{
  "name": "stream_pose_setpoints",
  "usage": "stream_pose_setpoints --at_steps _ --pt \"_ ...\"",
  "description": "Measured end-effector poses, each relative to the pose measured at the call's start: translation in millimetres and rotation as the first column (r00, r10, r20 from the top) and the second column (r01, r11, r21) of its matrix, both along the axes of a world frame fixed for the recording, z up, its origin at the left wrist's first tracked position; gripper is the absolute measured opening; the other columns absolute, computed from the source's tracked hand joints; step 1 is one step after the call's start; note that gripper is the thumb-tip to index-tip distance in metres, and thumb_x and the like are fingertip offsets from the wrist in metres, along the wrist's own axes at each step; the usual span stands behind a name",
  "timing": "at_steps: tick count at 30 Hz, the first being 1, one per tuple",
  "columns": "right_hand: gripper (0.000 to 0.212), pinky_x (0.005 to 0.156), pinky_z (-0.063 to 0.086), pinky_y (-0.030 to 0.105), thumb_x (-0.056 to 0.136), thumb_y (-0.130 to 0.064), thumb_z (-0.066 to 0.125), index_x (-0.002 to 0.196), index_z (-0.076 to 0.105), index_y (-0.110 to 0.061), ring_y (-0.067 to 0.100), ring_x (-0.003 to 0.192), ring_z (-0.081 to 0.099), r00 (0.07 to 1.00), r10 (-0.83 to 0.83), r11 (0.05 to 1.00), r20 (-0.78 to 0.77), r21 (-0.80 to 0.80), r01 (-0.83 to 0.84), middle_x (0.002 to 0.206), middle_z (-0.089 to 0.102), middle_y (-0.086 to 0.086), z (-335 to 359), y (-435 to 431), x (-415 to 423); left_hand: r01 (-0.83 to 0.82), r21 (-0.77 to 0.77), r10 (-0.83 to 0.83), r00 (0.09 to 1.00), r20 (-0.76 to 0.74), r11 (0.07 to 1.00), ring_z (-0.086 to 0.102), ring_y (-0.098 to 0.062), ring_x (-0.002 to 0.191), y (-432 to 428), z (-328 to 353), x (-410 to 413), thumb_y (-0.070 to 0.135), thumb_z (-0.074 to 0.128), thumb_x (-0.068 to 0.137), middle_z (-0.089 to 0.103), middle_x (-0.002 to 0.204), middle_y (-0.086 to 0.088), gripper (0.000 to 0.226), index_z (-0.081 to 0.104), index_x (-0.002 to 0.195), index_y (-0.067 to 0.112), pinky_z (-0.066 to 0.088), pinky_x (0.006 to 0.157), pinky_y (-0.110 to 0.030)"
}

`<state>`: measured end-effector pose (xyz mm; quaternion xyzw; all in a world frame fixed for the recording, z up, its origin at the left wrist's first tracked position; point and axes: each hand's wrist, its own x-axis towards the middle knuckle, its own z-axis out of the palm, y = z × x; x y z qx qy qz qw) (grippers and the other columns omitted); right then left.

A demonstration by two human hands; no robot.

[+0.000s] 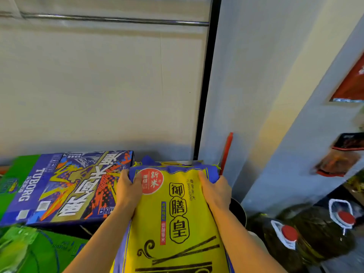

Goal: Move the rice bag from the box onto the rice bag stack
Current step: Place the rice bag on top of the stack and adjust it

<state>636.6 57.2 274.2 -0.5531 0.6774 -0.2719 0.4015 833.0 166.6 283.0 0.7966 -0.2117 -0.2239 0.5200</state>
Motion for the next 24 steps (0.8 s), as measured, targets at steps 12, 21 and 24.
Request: stream_pose_setpoints --at_steps 12,21,24 --pt "0.074 0.114 0.021 0.055 0.093 -0.065 0.027 0.154 0.001 -0.032 0.029 0.148 0.014 0.825 0.322 0.888 -0.464 -0.153 -0.433 0.164 0.009 0.004 -10 57 3 0.145 0.544 -0.400 0.831 0.386 0.826 -0.004 -0.036 0.148 31 -8 -55 0.066 0.024 0.092 -0.001 0.164 -0.010 0.079 0.000 0.153 0.022 0.011 0.117 -0.053" --pt "0.061 0.115 0.007 0.065 0.092 -0.066 0.011 0.148 -0.005 -0.049 0.027 0.150 -0.001 0.696 0.474 0.802 -0.540 -0.062 -0.594 0.164 0.002 0.001 -17 61 9 0.103 0.607 -0.445 0.777 0.445 0.788 -0.009 -0.034 0.149 40 -17 -79 0.065 0.016 0.092 -0.003 0.165 -0.003 0.077 -0.003 0.154 0.023 0.007 0.120 -0.053" --pt "0.060 0.114 0.006 0.064 0.093 -0.065 0.010 0.149 -0.005 -0.048 0.028 0.150 0.000 0.698 0.473 0.792 -0.538 -0.089 -0.605 0.164 0.004 0.002 -19 63 6 0.091 0.610 -0.437 0.780 0.448 0.787 -0.008 -0.032 0.149 48 -17 -83 0.063 0.014 0.094 -0.004 0.165 -0.001 0.073 -0.001 0.154 0.025 0.004 0.121 -0.050"
